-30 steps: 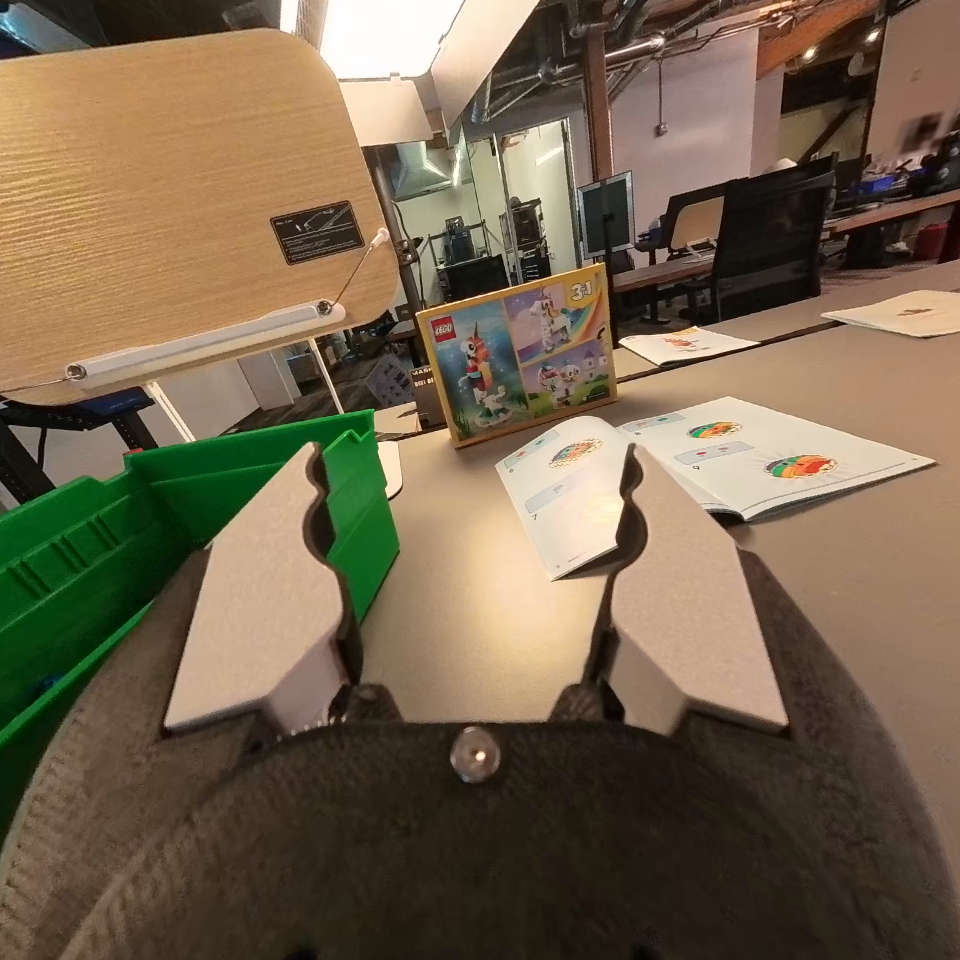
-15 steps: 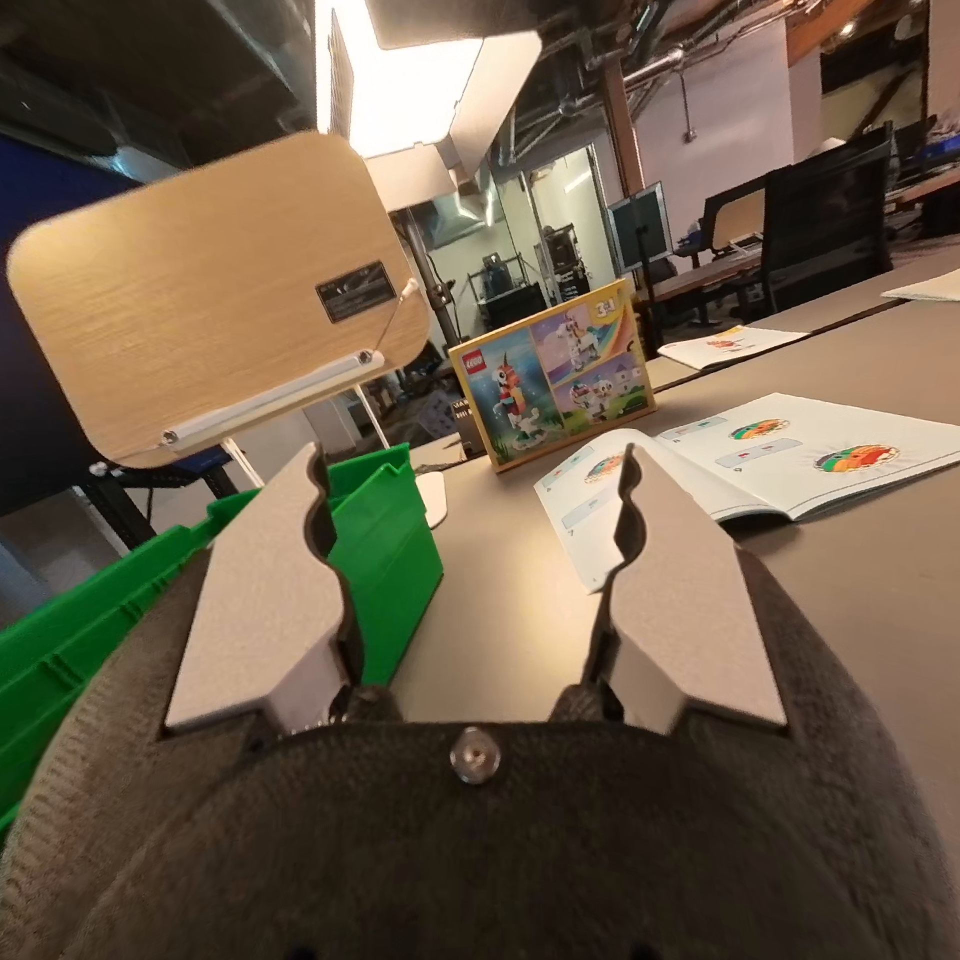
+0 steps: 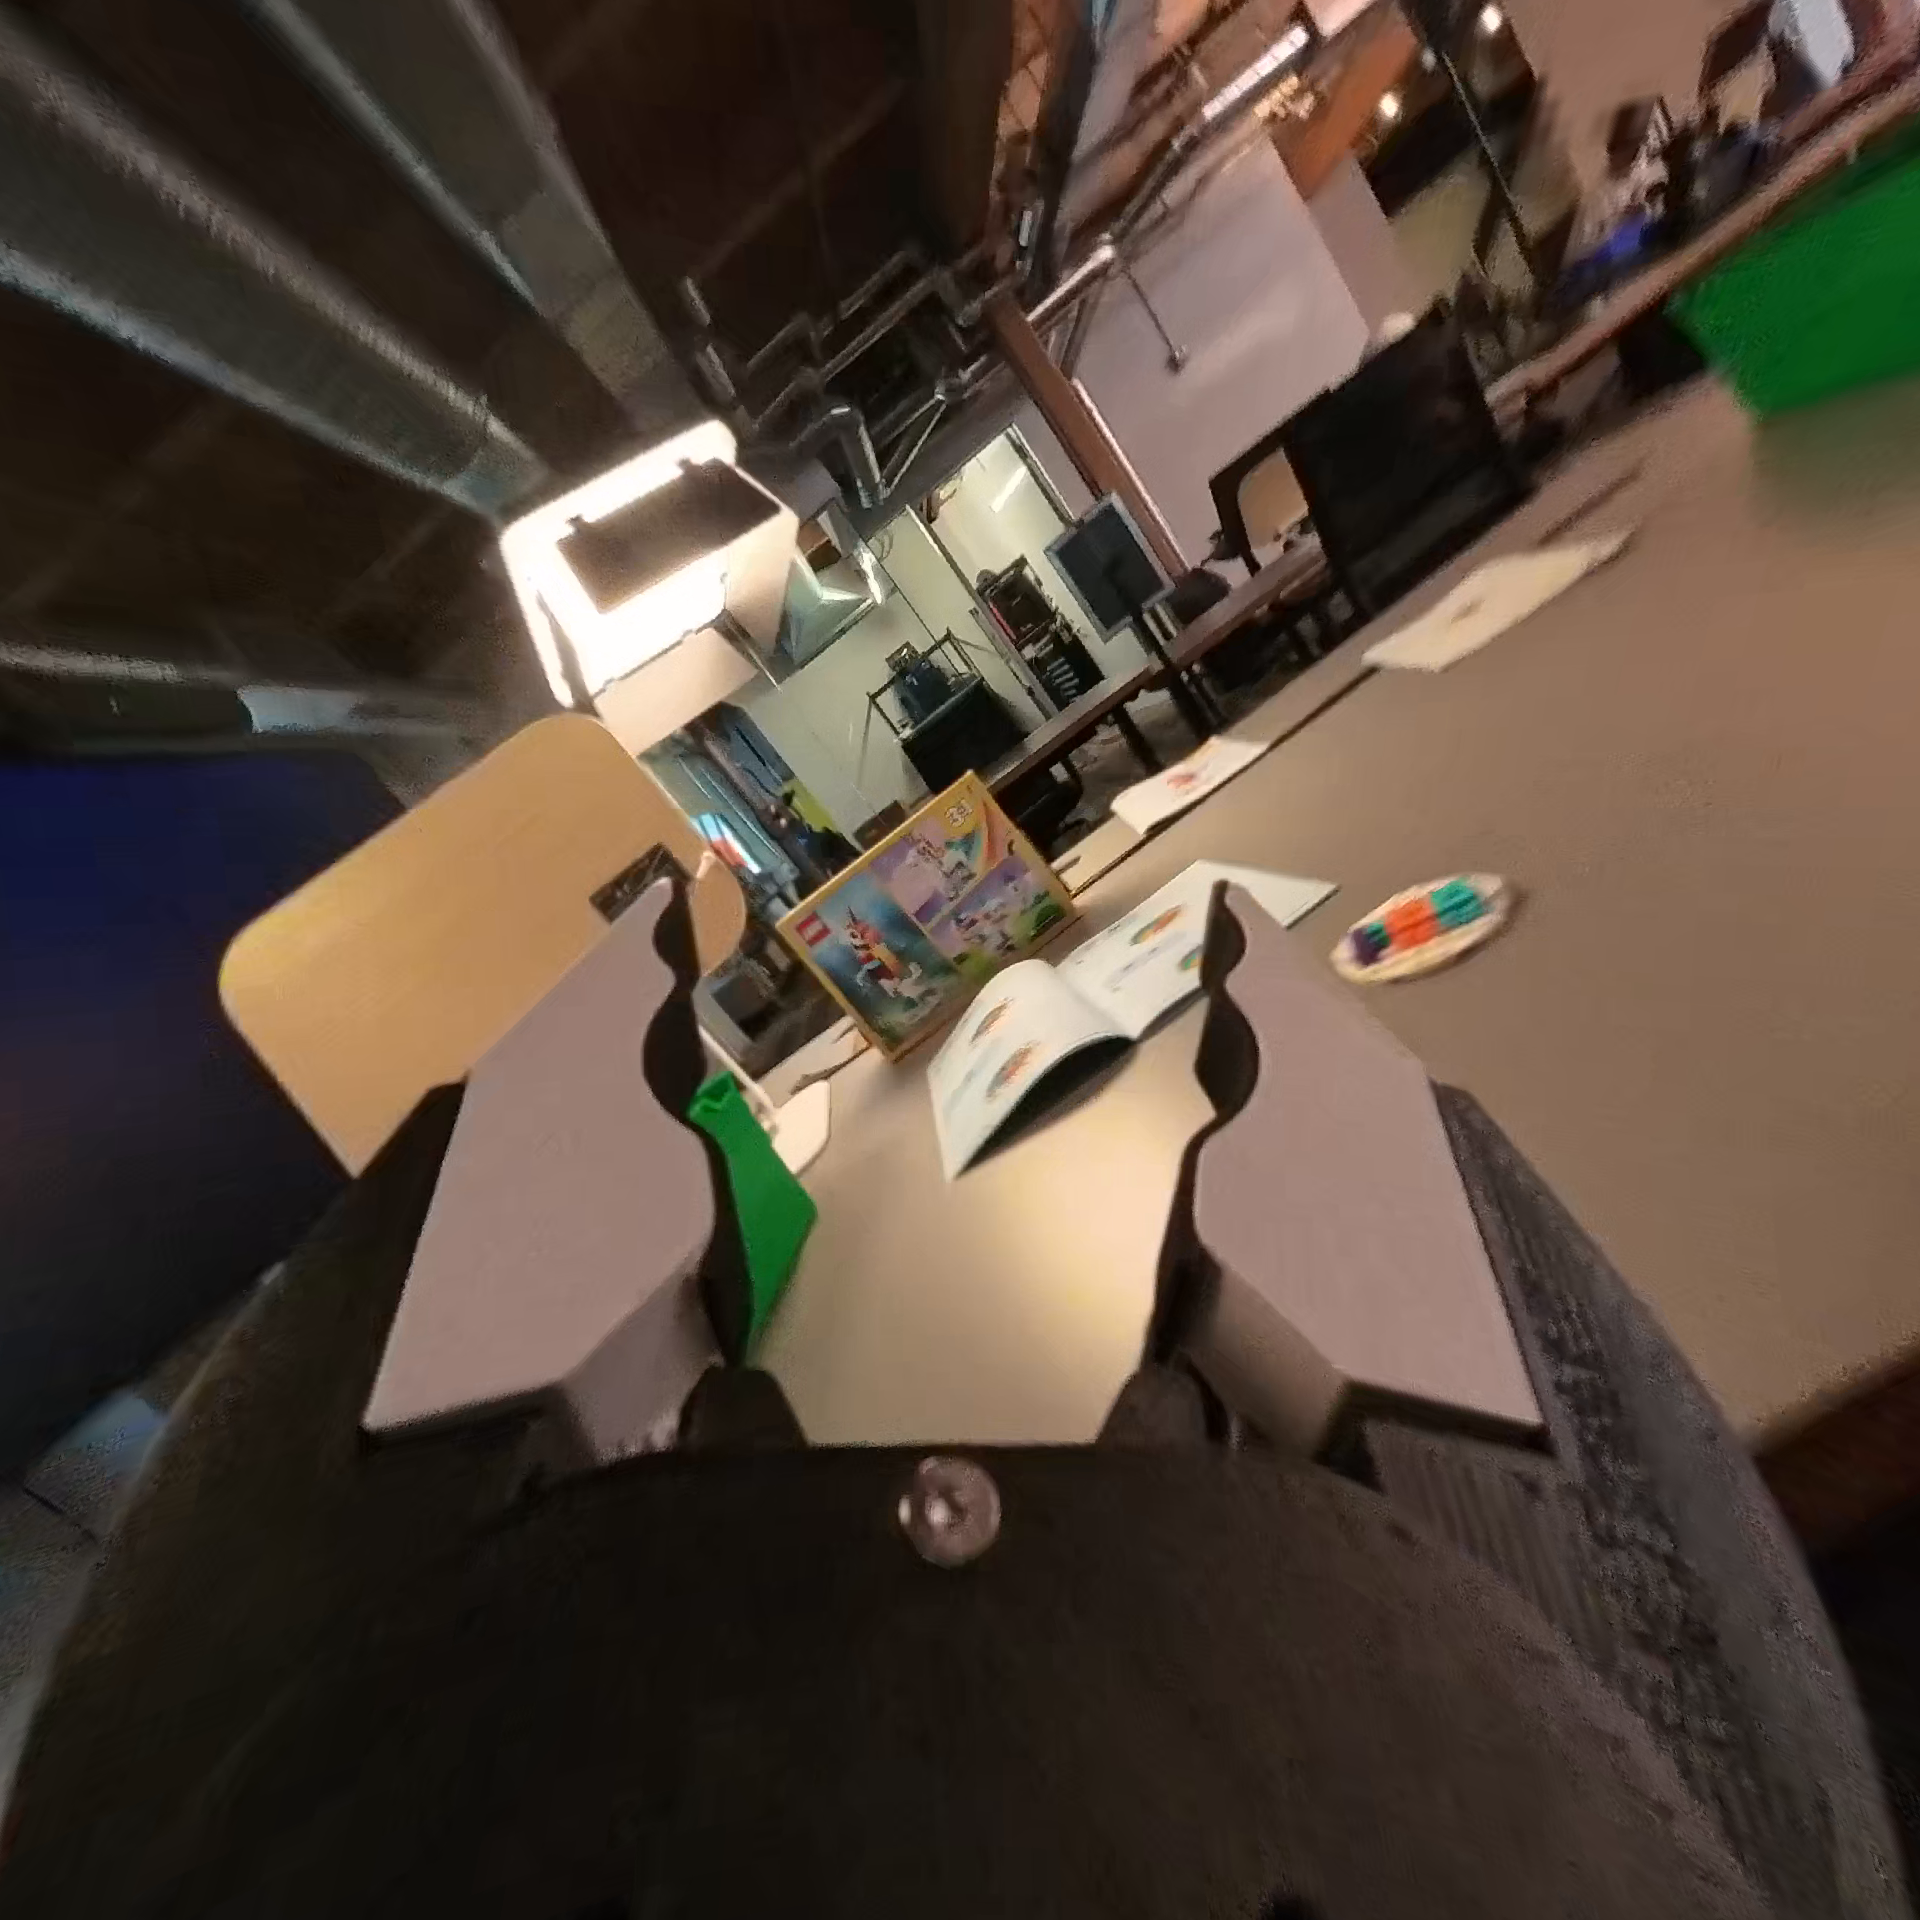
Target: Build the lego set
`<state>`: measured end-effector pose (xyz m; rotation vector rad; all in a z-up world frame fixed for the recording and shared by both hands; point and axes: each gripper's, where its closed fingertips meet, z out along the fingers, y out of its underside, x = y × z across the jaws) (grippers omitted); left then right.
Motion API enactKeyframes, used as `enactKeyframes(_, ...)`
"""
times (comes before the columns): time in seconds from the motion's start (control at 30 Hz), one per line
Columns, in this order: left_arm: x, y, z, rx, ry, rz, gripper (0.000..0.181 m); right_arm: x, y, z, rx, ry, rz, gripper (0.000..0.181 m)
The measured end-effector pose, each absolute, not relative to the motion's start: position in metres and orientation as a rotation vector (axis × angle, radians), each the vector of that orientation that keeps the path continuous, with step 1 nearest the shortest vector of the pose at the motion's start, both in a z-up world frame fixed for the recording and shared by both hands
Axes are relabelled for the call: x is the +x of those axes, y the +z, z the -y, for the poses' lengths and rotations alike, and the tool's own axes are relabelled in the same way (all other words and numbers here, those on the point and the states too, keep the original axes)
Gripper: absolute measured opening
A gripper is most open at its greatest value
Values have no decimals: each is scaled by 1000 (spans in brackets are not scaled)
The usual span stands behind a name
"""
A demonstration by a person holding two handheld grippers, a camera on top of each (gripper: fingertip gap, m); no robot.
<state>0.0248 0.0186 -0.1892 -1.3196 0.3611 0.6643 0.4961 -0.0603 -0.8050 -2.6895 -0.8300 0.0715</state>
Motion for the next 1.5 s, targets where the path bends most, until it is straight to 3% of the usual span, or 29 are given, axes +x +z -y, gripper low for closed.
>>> enactKeyframes(0.2, 79, -168, 127, -1316, 498, -163, 97, 581, -717, 91, -2626, -66, 417, 3)
enactKeyframes(0.37, 106, -179, 224, -1334, 434, -71, 96, 654, -597, 78, -2326, -200, 114, 4)
enactKeyframes(0.7, 111, -230, 298, -1475, 406, 24, 96, 708, -356, 58, -1715, -289, -87, 4)
enactKeyframes(0.93, 83, -228, 306, -1478, 457, 100, 93, 634, -188, 53, -1275, -163, 90, 3)
enactKeyframes(1.07, 53, -210, 293, -1368, 534, 115, 90, 559, -121, 42, -1099, -25, 275, 3)
enactKeyframes(1.3, 17, -186, 196, -1281, 509, 68, 93, 421, -95, -28, -1098, 367, 585, 3)
enactKeyframes(1.5, 48, -116, 147, -1189, 466, -20, 95, 359, -79, -53, -1098, 517, 796, 3)
